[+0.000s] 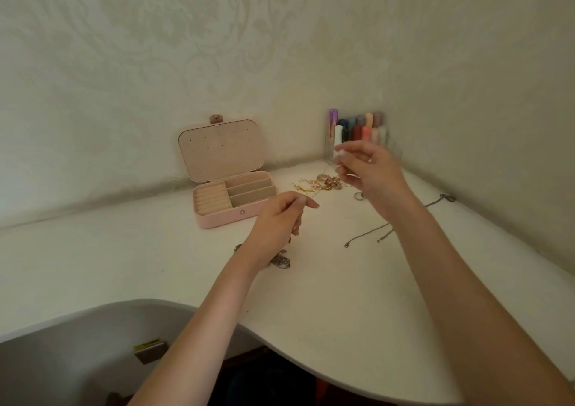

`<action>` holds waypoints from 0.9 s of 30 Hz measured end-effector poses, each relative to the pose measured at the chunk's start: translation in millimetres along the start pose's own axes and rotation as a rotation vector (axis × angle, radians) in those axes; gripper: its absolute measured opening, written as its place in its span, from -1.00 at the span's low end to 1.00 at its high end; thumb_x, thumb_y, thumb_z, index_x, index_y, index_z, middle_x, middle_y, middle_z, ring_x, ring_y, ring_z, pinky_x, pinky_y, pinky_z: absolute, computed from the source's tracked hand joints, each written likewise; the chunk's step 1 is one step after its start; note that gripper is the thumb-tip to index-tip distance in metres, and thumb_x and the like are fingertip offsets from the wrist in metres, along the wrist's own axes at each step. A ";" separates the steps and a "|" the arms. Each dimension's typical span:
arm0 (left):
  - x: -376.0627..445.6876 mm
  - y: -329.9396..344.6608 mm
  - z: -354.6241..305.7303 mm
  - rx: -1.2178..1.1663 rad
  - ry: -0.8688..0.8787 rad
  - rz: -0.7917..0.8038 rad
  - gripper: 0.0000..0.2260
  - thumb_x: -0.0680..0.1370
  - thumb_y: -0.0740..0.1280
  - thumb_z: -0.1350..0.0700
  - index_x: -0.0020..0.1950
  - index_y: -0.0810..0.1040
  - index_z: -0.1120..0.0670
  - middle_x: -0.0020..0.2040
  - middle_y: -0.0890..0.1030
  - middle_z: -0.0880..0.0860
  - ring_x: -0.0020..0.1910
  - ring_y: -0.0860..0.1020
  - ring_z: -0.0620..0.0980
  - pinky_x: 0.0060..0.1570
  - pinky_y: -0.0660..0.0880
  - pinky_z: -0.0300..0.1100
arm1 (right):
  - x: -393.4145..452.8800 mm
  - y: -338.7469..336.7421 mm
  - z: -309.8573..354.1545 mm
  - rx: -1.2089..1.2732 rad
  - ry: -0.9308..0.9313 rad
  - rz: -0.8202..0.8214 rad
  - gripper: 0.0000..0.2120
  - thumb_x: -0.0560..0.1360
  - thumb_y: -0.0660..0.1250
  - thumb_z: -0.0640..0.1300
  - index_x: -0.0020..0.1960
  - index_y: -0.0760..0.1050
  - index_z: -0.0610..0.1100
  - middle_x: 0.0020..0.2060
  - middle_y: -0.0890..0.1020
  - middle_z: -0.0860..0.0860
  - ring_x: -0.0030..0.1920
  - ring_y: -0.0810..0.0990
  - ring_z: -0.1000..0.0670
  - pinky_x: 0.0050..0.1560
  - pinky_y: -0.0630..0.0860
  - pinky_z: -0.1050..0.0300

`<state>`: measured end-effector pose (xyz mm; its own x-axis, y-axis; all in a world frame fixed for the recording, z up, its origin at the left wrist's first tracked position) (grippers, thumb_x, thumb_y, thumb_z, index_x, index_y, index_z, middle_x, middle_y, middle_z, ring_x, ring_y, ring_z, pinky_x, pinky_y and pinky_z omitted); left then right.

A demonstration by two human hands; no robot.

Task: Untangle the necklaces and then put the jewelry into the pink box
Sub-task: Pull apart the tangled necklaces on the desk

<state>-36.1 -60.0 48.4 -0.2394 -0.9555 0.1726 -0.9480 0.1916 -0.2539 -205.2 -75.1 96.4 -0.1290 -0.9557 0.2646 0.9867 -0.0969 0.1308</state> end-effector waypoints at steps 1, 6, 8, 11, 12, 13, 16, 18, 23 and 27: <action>-1.3 0.7 -0.3 0.040 0.018 0.019 -0.76 0.64 0.18 0.13 -0.07 0.64 0.04 -0.39 0.42 -0.05 -0.44 0.38 -0.18 -0.33 0.38 -0.33 | 0.2 -14.8 -1.6 -0.049 0.008 -0.035 -0.92 0.51 0.33 -0.29 -0.04 0.57 -0.17 -0.28 0.63 -0.02 -0.37 0.56 0.12 -0.19 0.56 0.24; -2.6 21.9 -5.4 0.079 -0.007 0.018 -0.87 0.57 0.31 0.17 -0.06 0.65 0.06 -0.34 0.61 -0.08 -0.49 0.47 -0.19 -0.41 0.41 -0.34 | -6.6 -93.0 -3.6 -0.305 -0.004 -0.183 -0.89 0.47 0.39 -0.30 -0.12 0.58 -0.11 -0.34 0.66 0.02 -0.38 0.60 0.13 -0.24 0.56 0.28; -2.8 38.4 -9.5 0.096 -0.013 0.022 -0.91 0.55 0.35 0.16 -0.10 0.65 0.05 -0.30 0.65 -0.05 -0.49 0.51 -0.19 -0.42 0.42 -0.33 | -11.2 -121.6 -3.3 -0.376 -0.015 -0.256 -0.91 0.44 0.42 -0.33 -0.12 0.57 -0.17 -0.45 0.63 0.08 -0.44 0.57 0.17 -0.34 0.51 0.35; -5.5 69.2 -16.9 0.125 -0.002 0.067 -0.93 0.52 0.38 0.17 -0.12 0.66 0.11 -0.27 0.68 0.01 -0.49 0.55 -0.16 -0.43 0.43 -0.36 | -19.8 -157.3 -6.5 -0.495 -0.032 -0.366 -0.91 0.41 0.43 -0.37 -0.10 0.56 -0.29 -0.50 0.58 0.06 -0.52 0.52 0.20 -0.40 0.48 0.40; -7.7 80.1 -19.2 0.150 0.009 0.085 -0.93 0.52 0.38 0.18 -0.13 0.65 0.12 -0.28 0.67 0.02 -0.49 0.55 -0.17 -0.42 0.43 -0.37 | -23.4 -165.2 -8.9 -0.560 -0.038 -0.392 -0.92 0.41 0.43 -0.36 -0.10 0.57 -0.31 -0.47 0.57 0.00 -0.52 0.51 0.20 -0.40 0.45 0.42; -10.6 91.2 -21.2 0.188 0.027 0.101 -0.92 0.52 0.37 0.18 -0.14 0.65 0.13 -0.28 0.66 0.02 -0.49 0.56 -0.18 -0.39 0.45 -0.39 | -27.3 -170.9 -12.7 -0.641 -0.041 -0.407 -0.93 0.40 0.43 -0.36 -0.12 0.58 -0.30 -0.42 0.56 -0.05 -0.51 0.51 0.19 -0.39 0.42 0.44; -19.5 117.6 -26.0 0.339 0.110 0.112 -0.91 0.55 0.33 0.19 -0.02 0.63 0.12 -0.27 0.64 0.02 -0.43 0.59 -0.14 -0.20 0.52 -0.30 | -36.6 -181.5 -27.3 -0.906 -0.031 -0.434 -0.94 0.38 0.45 -0.32 -0.15 0.62 -0.26 -0.33 0.56 -0.08 -0.35 0.48 0.04 -0.31 0.36 0.30; -24.0 124.4 -27.9 0.354 0.141 0.091 -0.89 0.55 0.32 0.18 0.06 0.56 0.06 -0.23 0.66 0.03 -0.35 0.63 -0.06 -0.12 0.53 -0.22 | -37.3 -185.8 -32.7 -1.004 -0.013 -0.453 -0.95 0.39 0.45 -0.29 -0.15 0.62 -0.23 -0.31 0.56 -0.07 -0.28 0.48 -0.02 -0.24 0.32 0.19; -26.8 131.8 -30.8 0.535 0.282 0.144 -0.94 0.52 0.36 0.13 -0.05 0.59 0.08 -0.17 0.66 0.01 -0.15 0.57 0.02 -0.07 0.49 -0.09 | -31.7 -185.7 -33.8 -1.151 -0.010 -0.475 -0.94 0.43 0.41 -0.25 -0.12 0.61 -0.23 -0.25 0.59 -0.14 -0.23 0.50 -0.10 -0.19 0.38 0.09; -27.1 136.6 -24.2 0.603 0.304 0.225 -0.87 0.54 0.32 0.11 0.04 0.62 0.00 -0.08 0.63 0.01 -0.04 0.52 -0.05 -0.02 0.45 -0.14 | -35.3 -181.4 -34.6 -1.337 0.090 -0.511 -0.87 0.52 0.32 -0.16 0.01 0.62 -0.12 -0.03 0.62 -0.16 -0.04 0.59 -0.20 -0.09 0.47 0.04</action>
<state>-164.2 -2.5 32.1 -0.5474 -0.7852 0.2897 -0.6082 0.1354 -0.7821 -376.2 -33.5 30.3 -0.5350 -0.7458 0.3968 0.1926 -0.5650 -0.8023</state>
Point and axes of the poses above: each hand's wrist, its own x-axis towards the middle knuckle, its own y-axis out of the palm, z = x × y, the point moved 7 cm from there along x, towards the middle knuckle
